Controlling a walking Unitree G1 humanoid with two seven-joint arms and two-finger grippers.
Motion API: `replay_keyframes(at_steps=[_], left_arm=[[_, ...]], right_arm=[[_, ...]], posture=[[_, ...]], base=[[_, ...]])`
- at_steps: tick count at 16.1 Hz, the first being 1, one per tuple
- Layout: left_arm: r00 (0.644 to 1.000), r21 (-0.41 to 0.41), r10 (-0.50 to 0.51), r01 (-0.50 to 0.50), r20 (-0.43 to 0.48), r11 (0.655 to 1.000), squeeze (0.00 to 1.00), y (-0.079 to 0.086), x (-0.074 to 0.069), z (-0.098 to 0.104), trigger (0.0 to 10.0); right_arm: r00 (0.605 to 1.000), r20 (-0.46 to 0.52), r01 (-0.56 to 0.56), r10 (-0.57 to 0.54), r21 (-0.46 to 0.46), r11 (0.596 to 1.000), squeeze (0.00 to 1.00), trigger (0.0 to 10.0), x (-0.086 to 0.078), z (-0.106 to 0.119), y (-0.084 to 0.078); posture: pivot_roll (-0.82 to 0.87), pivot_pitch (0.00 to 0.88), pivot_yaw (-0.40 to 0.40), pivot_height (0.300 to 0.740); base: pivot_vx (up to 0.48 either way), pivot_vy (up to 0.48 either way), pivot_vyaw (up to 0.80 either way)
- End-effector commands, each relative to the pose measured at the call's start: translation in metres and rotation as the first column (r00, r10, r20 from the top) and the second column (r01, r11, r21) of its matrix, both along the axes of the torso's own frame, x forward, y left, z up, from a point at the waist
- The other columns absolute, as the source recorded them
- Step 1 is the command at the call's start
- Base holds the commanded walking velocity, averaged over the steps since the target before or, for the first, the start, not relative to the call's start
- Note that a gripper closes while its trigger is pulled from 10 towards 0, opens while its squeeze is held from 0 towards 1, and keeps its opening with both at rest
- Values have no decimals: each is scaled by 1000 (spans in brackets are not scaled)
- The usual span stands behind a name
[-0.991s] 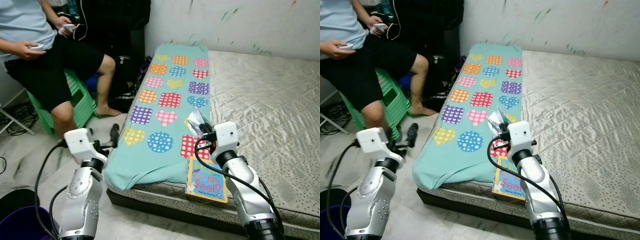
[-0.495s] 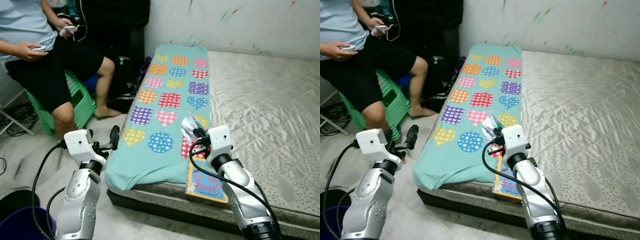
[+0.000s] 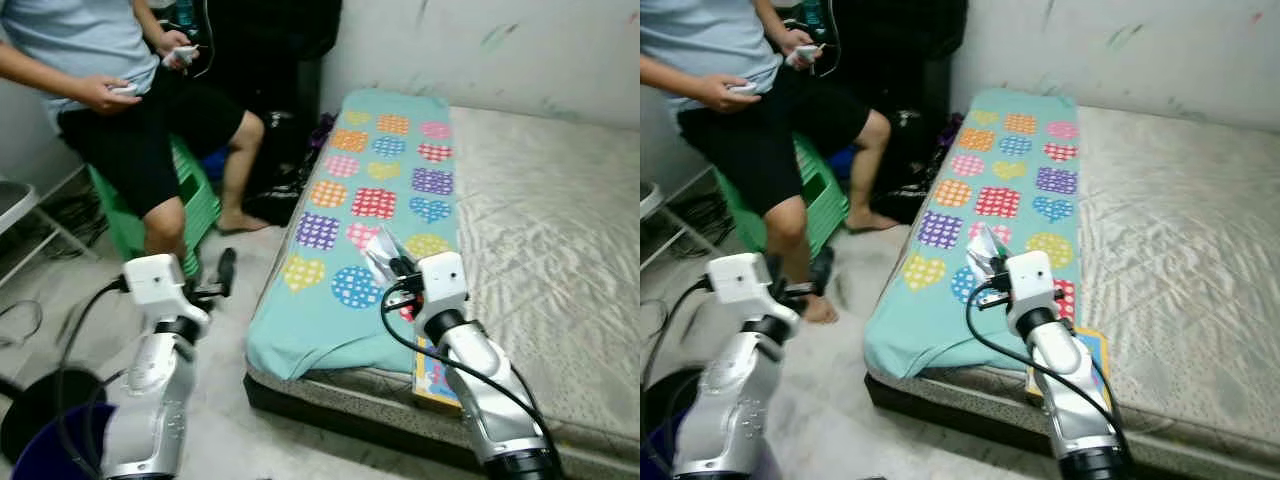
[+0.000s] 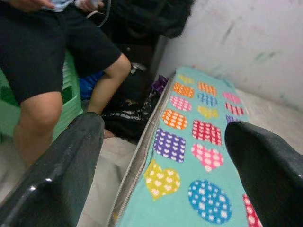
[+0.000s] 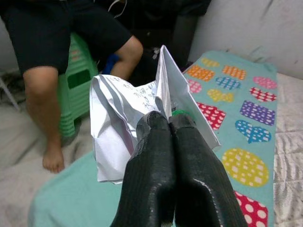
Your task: Clean up the room
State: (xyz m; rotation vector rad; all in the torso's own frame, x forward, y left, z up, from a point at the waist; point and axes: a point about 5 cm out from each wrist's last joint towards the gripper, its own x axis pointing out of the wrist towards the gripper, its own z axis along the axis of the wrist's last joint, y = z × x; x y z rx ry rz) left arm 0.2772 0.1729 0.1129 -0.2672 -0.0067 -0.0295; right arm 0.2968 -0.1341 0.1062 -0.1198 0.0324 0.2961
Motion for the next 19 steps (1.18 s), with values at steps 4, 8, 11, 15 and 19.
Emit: replay_keyframes(at_steps=[4,8,11,15,19], left_arm=[[1000,1,-9,9,-11,1000,0,-4,-4,-3,10000],[1000,1,-4,4,-12,1000,0,-3,-4,-3,10000],[1000,1,-6,6,-13,1000,0,-5,-4,-3,10000],[1000,-3,-2,2,-16,1000,0,-5,-4,-3,10000],[1000,1,-6,6,-19,1000,0,-7,-4,-4,10000]], right_arm=[[1000,-5,14,-14,-22,1000,0,10000,0,0,-6],[1000,-6,14,-14,-29,999,0,10000,-2,-1,-6],[1000,-4,16,-16,-39,999,0,10000,-3,-1,-6],[1000,-10,19,-20,-31,999,0,10000,-3,-2,-6],[1000,-6,17,-17,-37,999,0,10000,-2,-1,-5]], posture=[[-83,46,29,740],[-83,56,30,740],[-86,58,33,740],[-86,61,32,740],[-84,62,33,740]], base=[[0,0,0],[0,0,0],[0,0,533],[0,0,600],[0,0,600]])
